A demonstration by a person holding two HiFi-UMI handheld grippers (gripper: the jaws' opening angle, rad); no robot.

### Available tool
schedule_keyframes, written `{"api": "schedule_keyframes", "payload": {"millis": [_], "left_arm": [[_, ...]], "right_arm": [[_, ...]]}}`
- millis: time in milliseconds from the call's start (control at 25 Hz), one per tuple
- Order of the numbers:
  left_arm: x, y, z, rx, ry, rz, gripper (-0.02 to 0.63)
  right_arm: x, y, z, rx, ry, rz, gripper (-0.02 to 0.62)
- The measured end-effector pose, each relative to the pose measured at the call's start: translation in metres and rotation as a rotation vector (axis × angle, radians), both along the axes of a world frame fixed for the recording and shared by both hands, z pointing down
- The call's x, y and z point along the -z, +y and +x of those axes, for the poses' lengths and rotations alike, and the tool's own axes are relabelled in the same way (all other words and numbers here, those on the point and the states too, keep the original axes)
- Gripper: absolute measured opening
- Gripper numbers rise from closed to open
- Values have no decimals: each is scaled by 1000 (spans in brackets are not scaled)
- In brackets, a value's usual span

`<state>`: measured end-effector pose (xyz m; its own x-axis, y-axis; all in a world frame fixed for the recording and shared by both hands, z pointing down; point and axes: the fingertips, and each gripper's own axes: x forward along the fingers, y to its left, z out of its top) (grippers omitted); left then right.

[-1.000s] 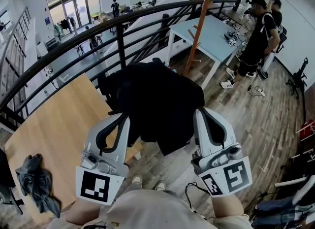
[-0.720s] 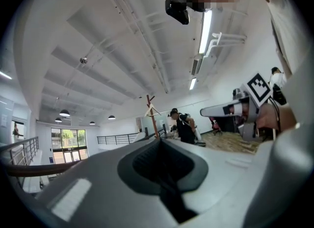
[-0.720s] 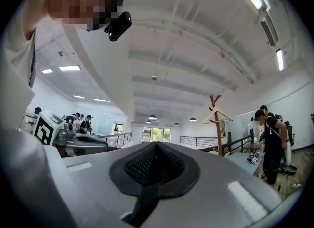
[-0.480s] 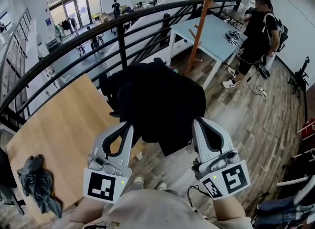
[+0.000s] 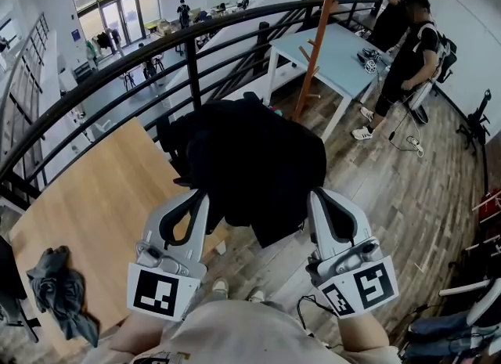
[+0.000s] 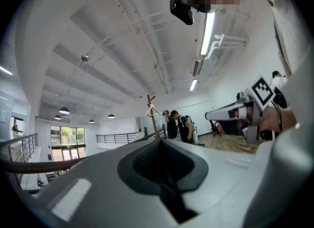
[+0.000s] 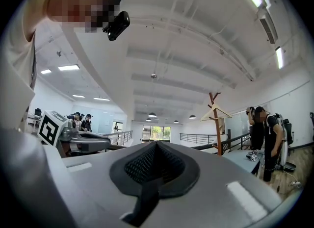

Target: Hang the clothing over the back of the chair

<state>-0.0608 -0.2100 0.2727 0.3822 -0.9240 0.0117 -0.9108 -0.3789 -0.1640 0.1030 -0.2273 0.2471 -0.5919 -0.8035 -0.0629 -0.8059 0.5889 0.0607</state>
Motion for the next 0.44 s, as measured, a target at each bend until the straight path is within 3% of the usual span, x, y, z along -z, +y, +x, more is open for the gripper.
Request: {"api": "schedule_keyframes", "payload": {"millis": [440], "left_arm": [[-4, -1, 2, -12, -22, -19, 2]], "right_arm": [[7, 2, 1, -9, -23, 26, -2]]}}
